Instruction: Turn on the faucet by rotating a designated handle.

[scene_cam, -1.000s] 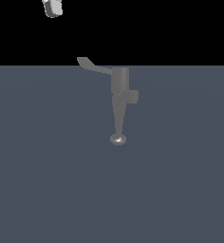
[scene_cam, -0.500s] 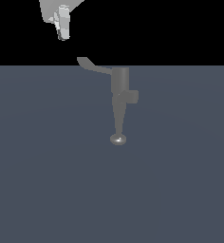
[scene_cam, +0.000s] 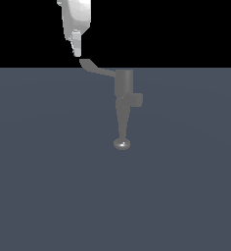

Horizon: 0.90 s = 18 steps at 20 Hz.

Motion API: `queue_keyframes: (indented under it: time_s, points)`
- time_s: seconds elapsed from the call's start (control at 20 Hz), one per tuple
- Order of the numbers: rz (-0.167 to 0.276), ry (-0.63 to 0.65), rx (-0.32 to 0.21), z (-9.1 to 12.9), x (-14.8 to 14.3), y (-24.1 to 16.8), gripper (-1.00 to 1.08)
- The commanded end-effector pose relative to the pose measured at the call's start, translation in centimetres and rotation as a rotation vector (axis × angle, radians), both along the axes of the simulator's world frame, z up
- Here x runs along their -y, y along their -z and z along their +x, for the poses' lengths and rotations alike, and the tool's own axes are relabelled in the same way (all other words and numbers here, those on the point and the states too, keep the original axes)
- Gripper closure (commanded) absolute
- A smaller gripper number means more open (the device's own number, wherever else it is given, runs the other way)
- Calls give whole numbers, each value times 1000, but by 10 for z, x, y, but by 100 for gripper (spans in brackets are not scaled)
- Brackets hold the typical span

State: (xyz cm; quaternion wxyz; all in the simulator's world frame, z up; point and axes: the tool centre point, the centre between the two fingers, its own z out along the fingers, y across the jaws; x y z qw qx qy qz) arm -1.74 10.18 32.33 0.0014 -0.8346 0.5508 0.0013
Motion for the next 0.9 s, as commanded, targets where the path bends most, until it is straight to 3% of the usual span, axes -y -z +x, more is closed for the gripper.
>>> queue_keyframes:
  time_s: [0.0, 0.45, 0.85]
  points:
    - [-1, 51, 1, 12, 3, 6, 108]
    - [-4, 175, 0, 39, 15, 22, 108]
    - [-4, 201, 0, 44, 18, 24, 108]
